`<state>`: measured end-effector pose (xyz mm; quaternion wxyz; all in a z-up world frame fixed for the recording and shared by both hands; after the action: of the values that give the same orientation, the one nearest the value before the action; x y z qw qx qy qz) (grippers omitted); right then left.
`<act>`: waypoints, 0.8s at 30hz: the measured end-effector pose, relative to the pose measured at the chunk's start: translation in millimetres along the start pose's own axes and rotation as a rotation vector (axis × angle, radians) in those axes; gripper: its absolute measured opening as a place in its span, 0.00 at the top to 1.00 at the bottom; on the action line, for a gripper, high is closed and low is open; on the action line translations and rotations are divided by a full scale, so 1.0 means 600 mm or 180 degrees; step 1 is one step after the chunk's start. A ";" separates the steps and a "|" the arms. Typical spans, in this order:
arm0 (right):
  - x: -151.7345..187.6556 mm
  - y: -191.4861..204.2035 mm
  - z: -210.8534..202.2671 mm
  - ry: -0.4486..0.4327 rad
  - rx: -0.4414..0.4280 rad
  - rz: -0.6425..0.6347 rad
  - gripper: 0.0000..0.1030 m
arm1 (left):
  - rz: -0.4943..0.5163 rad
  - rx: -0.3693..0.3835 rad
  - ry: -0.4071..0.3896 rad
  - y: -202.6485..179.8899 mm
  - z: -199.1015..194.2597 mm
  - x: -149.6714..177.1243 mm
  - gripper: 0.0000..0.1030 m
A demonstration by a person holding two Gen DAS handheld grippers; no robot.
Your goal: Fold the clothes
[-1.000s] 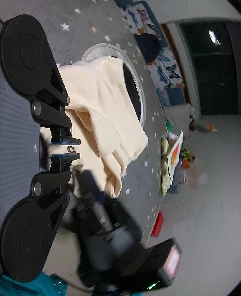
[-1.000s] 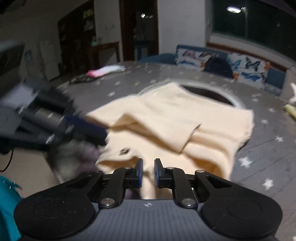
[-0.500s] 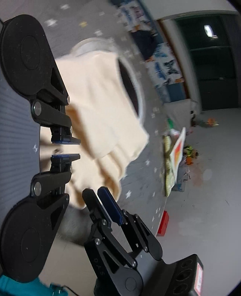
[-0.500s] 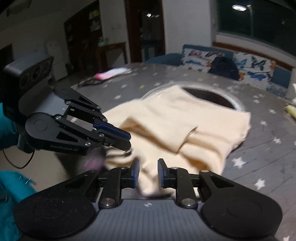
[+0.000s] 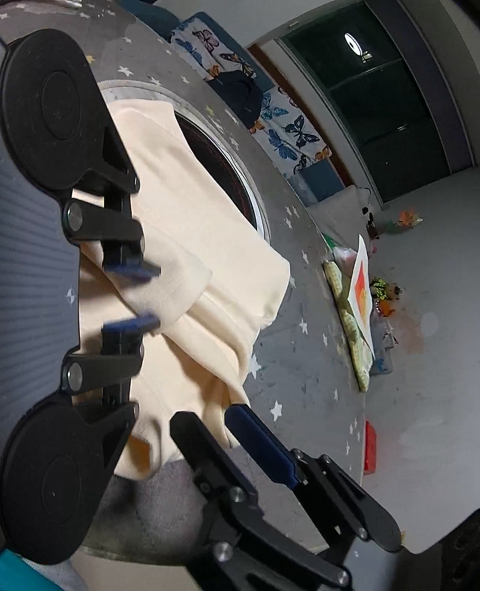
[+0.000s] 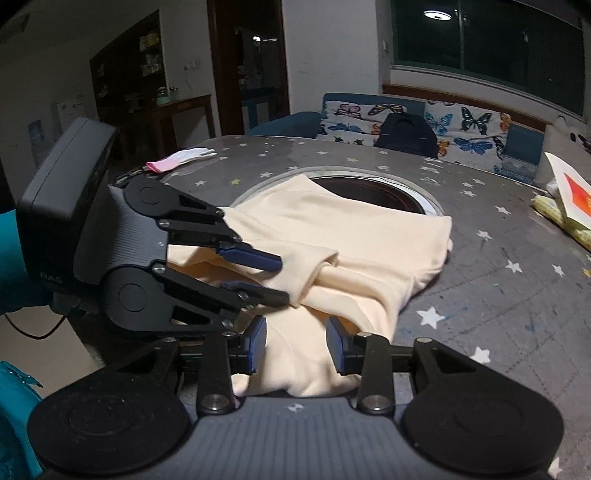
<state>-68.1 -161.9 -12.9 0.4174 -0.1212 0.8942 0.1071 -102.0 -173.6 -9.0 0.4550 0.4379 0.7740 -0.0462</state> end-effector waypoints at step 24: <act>0.002 -0.005 0.011 -0.0051 0.0034 0.0069 0.60 | 0.0175 0.0138 -0.0037 -0.011 0.020 -0.014 0.62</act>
<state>-63.2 -163.1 -18.2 0.4239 -0.1084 0.8927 0.1078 -96.9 -188.6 -11.9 0.4509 0.4684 0.7579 -0.0530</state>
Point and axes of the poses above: each gripper's, at about its wrist camera, not at the fingertips, and z roughly the way its jaws point, y to its left, x to its underside, the point moved 3 cm from there along z, roughly the way its jaws point, and after that the axes turned 2 degrees about -x, right-handed, at the moved point
